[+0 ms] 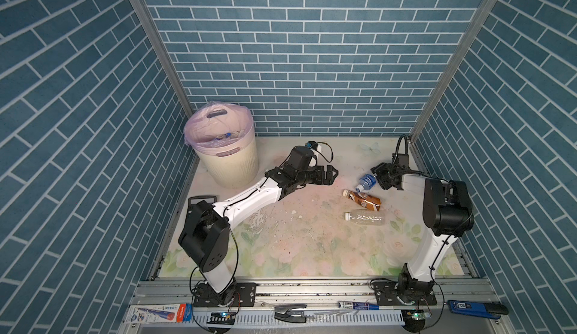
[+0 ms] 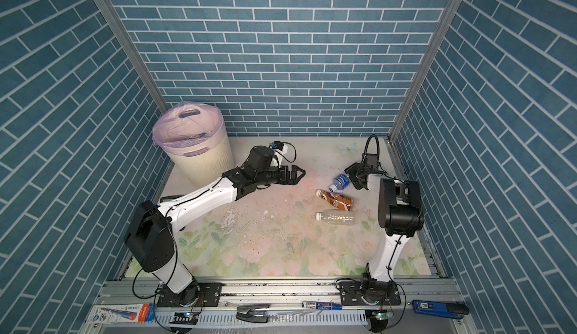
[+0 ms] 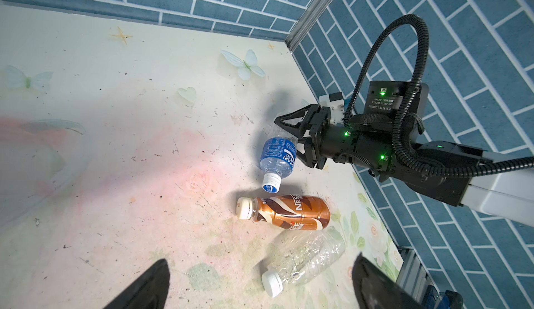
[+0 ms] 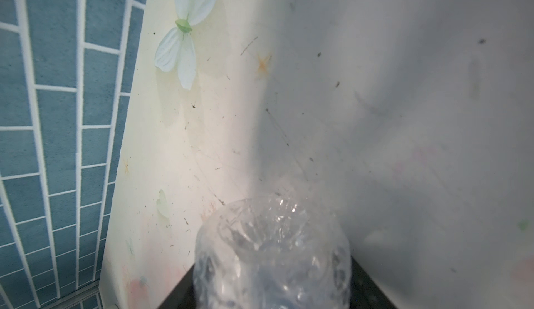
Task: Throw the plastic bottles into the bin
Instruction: 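Lower the right gripper and grasp the water bottle by its bottom end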
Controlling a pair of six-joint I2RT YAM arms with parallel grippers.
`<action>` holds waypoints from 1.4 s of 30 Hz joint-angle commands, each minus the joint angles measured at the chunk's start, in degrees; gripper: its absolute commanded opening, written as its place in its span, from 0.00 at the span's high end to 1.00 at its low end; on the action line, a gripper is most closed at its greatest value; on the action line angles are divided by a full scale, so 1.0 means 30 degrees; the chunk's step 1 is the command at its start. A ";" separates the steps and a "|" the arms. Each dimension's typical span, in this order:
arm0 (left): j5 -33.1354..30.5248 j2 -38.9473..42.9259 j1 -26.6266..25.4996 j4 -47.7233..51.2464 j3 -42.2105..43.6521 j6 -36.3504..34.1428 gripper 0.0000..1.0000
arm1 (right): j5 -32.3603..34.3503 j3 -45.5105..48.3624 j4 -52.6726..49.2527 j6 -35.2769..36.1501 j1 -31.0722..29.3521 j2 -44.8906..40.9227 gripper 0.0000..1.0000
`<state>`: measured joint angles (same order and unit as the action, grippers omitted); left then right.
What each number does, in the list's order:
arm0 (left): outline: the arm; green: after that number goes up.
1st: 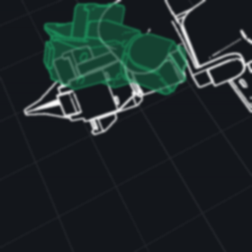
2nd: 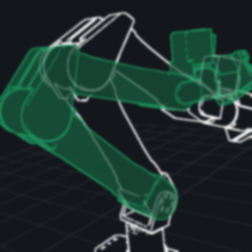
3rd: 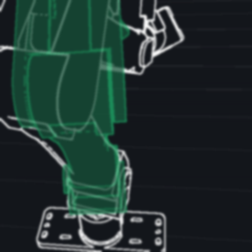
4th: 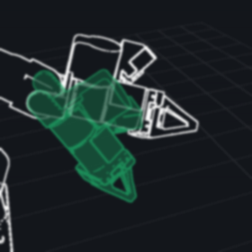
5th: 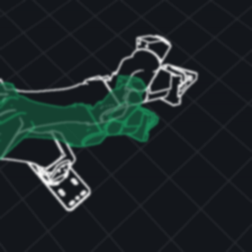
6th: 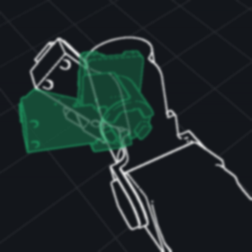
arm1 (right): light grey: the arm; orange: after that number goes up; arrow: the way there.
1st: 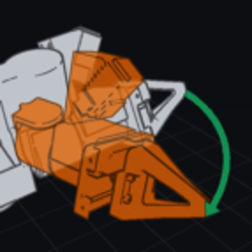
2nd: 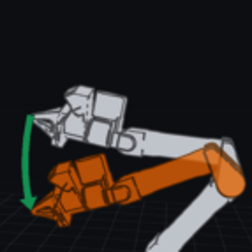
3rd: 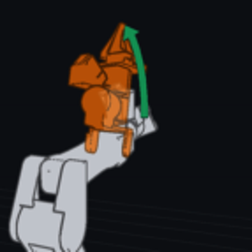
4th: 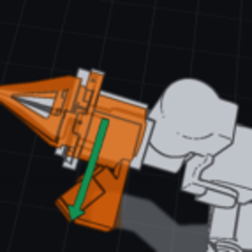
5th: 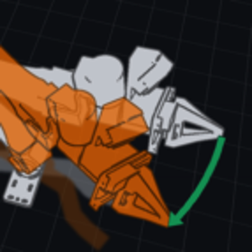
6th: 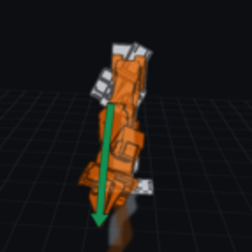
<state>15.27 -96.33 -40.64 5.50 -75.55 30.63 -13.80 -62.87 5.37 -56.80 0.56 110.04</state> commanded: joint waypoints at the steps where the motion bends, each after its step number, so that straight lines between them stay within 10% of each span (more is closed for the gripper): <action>1: -0.0196 0.0394 -0.0020 0.0016 0.0303 -0.0118 0.01 | -0.0087 -0.0276 0.0101 -0.0748 0.0098 0.0352 0.37; 42: -0.0489 0.0985 -0.0050 0.0178 0.0837 0.0043 0.01 | -0.0572 -0.1428 -0.0106 -0.0592 0.0543 -0.0030 0.40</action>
<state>14.37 -95.35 -40.64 5.67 -73.97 31.07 -15.18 -64.12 5.13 -57.21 1.83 110.04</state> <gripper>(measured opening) 0.994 0.603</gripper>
